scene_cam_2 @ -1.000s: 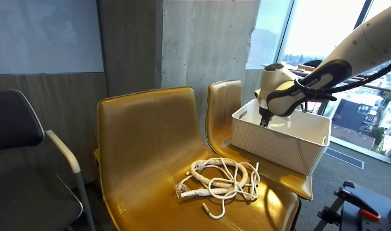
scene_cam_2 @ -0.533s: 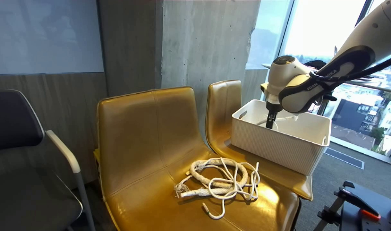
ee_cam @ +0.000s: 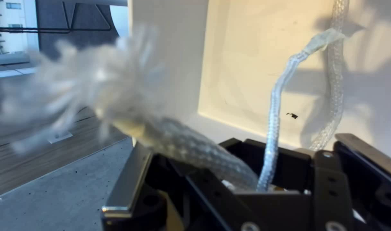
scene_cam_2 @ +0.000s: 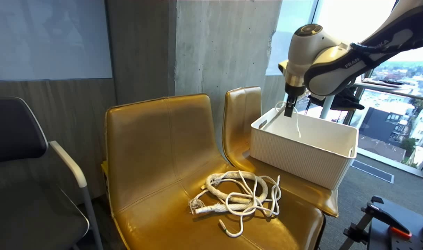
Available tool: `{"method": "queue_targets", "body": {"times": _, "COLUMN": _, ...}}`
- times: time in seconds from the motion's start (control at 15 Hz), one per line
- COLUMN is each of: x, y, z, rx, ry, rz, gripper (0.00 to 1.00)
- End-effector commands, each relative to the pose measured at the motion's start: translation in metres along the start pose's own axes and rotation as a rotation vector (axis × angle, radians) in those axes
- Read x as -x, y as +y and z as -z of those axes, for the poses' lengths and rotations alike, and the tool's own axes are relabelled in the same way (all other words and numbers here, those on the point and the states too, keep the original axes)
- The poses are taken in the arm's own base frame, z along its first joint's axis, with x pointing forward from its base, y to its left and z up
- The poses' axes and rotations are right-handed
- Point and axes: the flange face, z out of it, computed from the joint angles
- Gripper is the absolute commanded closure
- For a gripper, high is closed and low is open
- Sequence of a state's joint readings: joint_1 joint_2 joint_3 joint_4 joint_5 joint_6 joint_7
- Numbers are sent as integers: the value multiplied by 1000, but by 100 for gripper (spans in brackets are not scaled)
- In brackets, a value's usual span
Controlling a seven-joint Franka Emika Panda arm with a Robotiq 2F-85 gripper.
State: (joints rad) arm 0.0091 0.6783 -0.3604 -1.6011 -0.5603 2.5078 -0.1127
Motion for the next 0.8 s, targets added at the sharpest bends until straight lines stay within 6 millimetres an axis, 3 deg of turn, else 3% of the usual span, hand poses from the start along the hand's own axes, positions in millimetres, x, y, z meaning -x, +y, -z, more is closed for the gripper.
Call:
{"method": "queue_targets", "body": {"times": 0.0, "x": -26, "y": 19, "z": 87, "rx": 69, "ry": 9, "rz": -32, "gripper": 100}}
{"method": "queue_targets", "body": {"times": 0.13, "x": -48, "y": 15, "z": 140, "rx": 110, "ry": 32, "rz": -50, "gripper": 100}}
{"method": "queue_targets", "body": {"times": 0.33, "x": -78, "y": -15, "z": 220, "rx": 147, "ry": 74, "rz": -59, "gripper": 100}}
{"method": "queue_targets", "body": {"times": 0.6, "x": -106, "y": -101, "z": 305, "rx": 167, "ry": 92, "rz": -46, "gripper": 100}}
{"method": "queue_targets", "body": {"times": 0.73, "x": -111, "y": -149, "z": 331, "rx": 159, "ry": 84, "rz": -39, "gripper": 100}}
